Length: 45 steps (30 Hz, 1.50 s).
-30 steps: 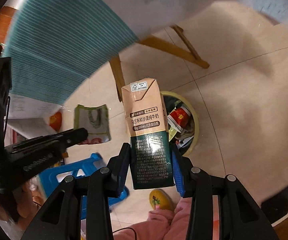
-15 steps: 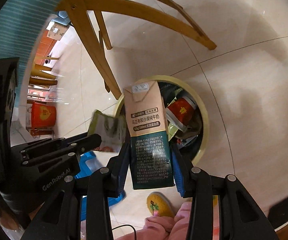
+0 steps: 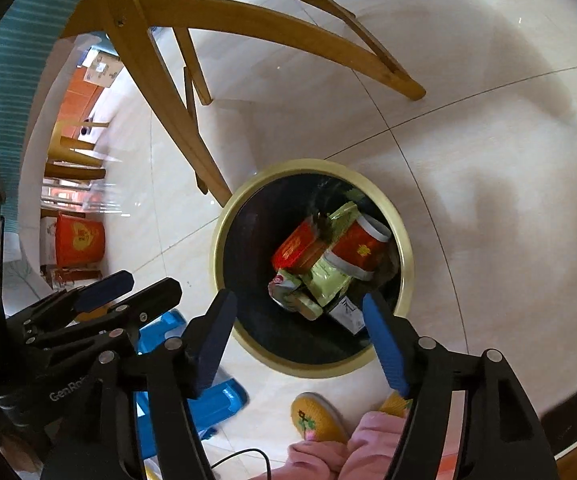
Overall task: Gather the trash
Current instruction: 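Open both tools to drop the bag and carton into the bin, then move both tools back over the table toward the yellow bag and box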
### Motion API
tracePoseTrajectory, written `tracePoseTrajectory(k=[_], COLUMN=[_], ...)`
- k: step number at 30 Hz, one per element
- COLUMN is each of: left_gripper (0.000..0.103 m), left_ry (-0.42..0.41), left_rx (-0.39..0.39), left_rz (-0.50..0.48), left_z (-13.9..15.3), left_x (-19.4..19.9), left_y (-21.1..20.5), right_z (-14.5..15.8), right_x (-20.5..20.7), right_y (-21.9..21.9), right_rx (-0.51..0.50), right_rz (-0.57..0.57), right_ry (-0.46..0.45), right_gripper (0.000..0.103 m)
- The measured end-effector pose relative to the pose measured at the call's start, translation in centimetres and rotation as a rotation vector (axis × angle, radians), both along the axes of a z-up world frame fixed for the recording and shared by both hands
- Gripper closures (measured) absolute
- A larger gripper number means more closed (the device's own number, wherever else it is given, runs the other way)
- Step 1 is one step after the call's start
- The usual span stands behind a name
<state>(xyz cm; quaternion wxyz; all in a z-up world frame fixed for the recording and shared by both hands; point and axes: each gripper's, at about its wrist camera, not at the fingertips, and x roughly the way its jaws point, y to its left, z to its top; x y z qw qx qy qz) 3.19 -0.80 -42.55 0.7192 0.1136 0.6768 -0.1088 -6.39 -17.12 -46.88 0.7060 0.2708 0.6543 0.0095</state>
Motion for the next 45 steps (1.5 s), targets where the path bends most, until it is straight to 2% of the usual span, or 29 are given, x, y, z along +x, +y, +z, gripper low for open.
tracePoseTrajectory(k=[3, 7, 9, 13, 15, 18, 22, 27, 29, 37, 45], left_gripper=[0.044, 0.044, 0.044, 0.044, 0.043, 0.029, 0.028, 0.028, 0.028, 0.028, 0.028], left_ry=[-0.02, -0.036, -0.042, -0.049, -0.068, -0.078, -0.101, -0.171, -0.203, -0.357, -0.5], left_rx=[0.003, -0.017, -0.031, -0.094, -0.118, -0.147, -0.172, -0.203, -0.239, -0.307, -0.374], left_rz=[-0.002, 0.005, 0.011, 0.035, 0.032, 0.014, -0.043, -0.103, -0.116, -0.122, -0.099], left_z=[1.8, 5.2, 7.4, 13.2, 16.6, 21.2, 28.0, 36.1, 39.2, 48.5, 56.2], left_x=[-1.1, -2.6, -3.3, -4.9, -5.9, -7.2, -9.0, -10.8, -11.2, -10.1, -5.6], left_y=[0.4, 1.1, 1.5, 3.0, 3.7, 4.6, 5.8, 7.1, 7.6, 8.4, 7.8], right_z=[1.1, 4.6, 6.6, 11.4, 14.5, 18.9, 25.9, 34.8, 38.3, 50.3, 57.9], right_x=[-0.7, -2.1, -2.9, -4.6, -5.6, -6.9, -8.4, -9.5, -9.8, -8.6, -4.3], right_y=[0.2, 0.6, 0.6, 0.9, 1.3, 2.1, 3.5, 5.2, 5.8, 6.4, 5.1], right_rx=[-0.004, -0.009, -0.016, -0.024, -0.022, -0.026, -0.025, -0.042, -0.06, -0.163, -0.243], right_rz=[-0.001, -0.007, -0.016, -0.038, -0.046, -0.053, -0.054, -0.05, -0.044, -0.027, -0.02], right_ry=[-0.01, -0.03, -0.038, -0.053, -0.066, -0.089, -0.123, -0.198, -0.24, -0.404, -0.534], right_gripper=[0.035, 0.034, 0.028, 0.027, 0.027, 0.027, 0.027, 0.027, 0.027, 0.027, 0.027])
